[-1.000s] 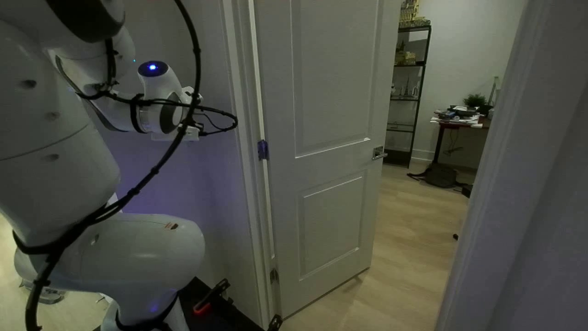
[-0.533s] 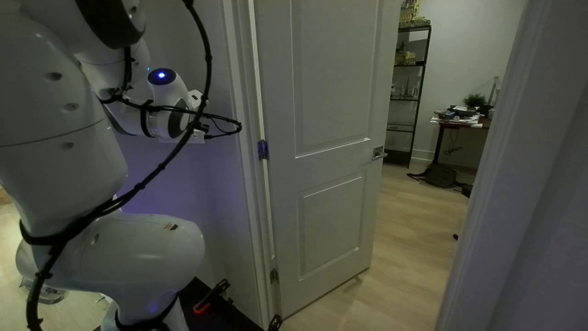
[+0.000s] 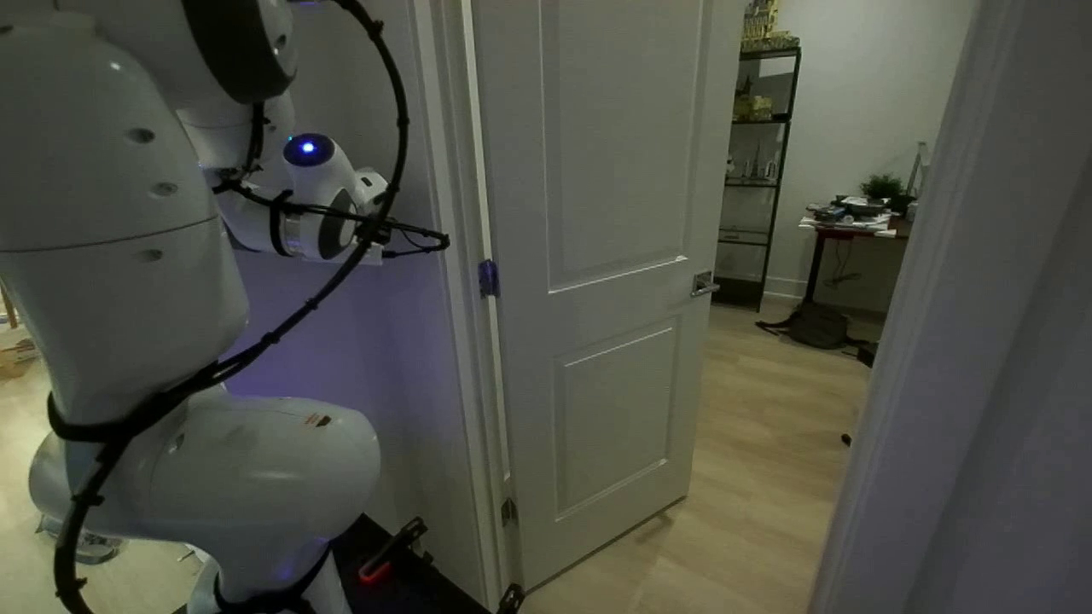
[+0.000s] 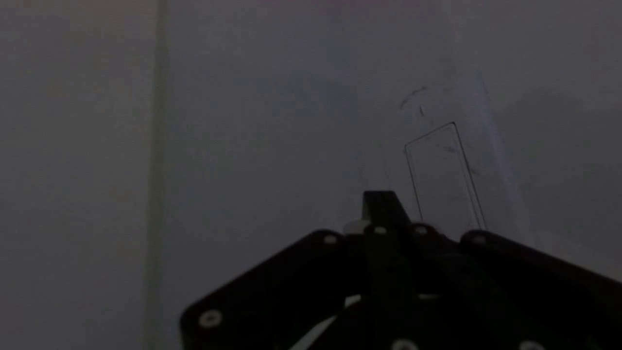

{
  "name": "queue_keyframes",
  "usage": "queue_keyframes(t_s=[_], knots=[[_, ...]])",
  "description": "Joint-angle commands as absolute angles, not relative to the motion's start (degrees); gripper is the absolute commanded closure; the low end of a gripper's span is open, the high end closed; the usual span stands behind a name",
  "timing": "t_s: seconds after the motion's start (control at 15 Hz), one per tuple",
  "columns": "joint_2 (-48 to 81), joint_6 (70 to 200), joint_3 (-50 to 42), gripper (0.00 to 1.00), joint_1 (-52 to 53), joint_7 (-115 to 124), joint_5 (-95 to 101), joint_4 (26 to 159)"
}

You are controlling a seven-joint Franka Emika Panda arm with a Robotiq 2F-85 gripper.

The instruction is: Turn the light switch on and off four times

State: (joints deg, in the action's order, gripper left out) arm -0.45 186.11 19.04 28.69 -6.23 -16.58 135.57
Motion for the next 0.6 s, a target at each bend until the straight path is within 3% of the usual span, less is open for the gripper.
queue_keyframes(t_s=[0.0,0.53], knots=[[2.7,188.54,19.33,1.0,29.06,-5.01,-17.41,132.64],[4.49,189.6,21.74,1.0,26.08,5.61,-9.51,130.25]])
